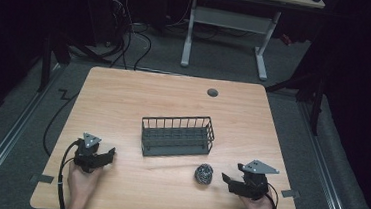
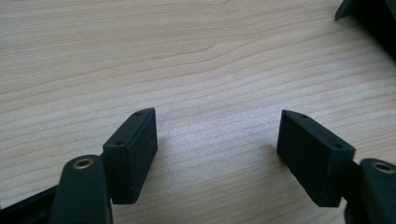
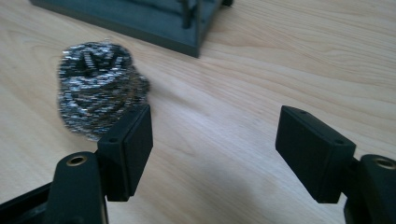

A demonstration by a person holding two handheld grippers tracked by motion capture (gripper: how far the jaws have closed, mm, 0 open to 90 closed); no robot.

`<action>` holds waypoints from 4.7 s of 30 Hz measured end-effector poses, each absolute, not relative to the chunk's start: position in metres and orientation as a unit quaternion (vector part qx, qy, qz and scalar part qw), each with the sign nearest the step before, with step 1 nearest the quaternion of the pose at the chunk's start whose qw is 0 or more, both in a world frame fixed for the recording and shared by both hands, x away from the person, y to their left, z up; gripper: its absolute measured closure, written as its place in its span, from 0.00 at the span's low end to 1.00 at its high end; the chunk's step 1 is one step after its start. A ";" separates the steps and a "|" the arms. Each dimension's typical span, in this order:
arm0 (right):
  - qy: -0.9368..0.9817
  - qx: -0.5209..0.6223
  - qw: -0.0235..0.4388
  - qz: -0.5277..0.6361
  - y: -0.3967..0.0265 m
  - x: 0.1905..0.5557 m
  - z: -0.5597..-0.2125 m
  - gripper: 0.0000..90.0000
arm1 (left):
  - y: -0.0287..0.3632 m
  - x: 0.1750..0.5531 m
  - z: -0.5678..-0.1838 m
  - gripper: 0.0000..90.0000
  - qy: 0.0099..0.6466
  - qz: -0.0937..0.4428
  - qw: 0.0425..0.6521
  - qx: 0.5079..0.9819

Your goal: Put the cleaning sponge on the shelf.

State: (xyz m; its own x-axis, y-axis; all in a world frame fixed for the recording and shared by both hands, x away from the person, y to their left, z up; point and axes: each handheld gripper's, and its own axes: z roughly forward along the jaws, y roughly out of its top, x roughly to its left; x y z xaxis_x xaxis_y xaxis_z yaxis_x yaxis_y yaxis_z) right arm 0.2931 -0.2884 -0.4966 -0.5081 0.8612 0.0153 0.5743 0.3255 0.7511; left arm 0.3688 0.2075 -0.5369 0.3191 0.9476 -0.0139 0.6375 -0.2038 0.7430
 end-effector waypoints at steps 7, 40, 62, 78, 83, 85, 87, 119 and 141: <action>0.804 0.428 0.180 0.372 -0.273 0.288 -0.494 0.29 | 0.208 0.369 -0.537 0.33 0.535 0.232 0.333 0.741; 0.841 0.390 0.136 0.350 -0.219 0.310 -0.512 0.26 | 0.207 0.368 -0.537 0.32 0.535 0.232 0.334 0.741; 0.838 0.387 0.141 0.357 -0.223 0.309 -0.505 0.40 | 0.207 0.368 -0.537 0.32 0.535 0.232 0.334 0.741; 0.823 0.386 0.153 0.387 -0.239 0.316 -0.460 0.41 | 0.207 0.368 -0.537 0.31 0.535 0.232 0.333 0.741; 0.819 0.384 0.148 0.401 -0.241 0.321 -0.450 0.41 | 0.207 0.368 -0.537 0.31 0.535 0.231 0.333 0.741; 0.816 0.385 0.149 0.405 -0.243 0.323 -0.444 0.41 | 0.207 0.368 -0.537 0.30 0.535 0.230 0.334 0.741; 0.811 0.388 0.148 0.412 -0.246 0.326 -0.434 0.41 | 0.207 0.368 -0.537 0.30 0.535 0.230 0.333 0.741; 0.814 0.378 0.164 0.409 -0.214 0.389 -0.400 0.41 | 0.207 0.368 -0.537 0.29 0.534 0.230 0.333 0.742; 0.829 0.401 0.139 0.364 -0.190 0.425 -0.431 0.40 | 0.207 0.368 -0.537 0.29 0.534 0.229 0.334 0.742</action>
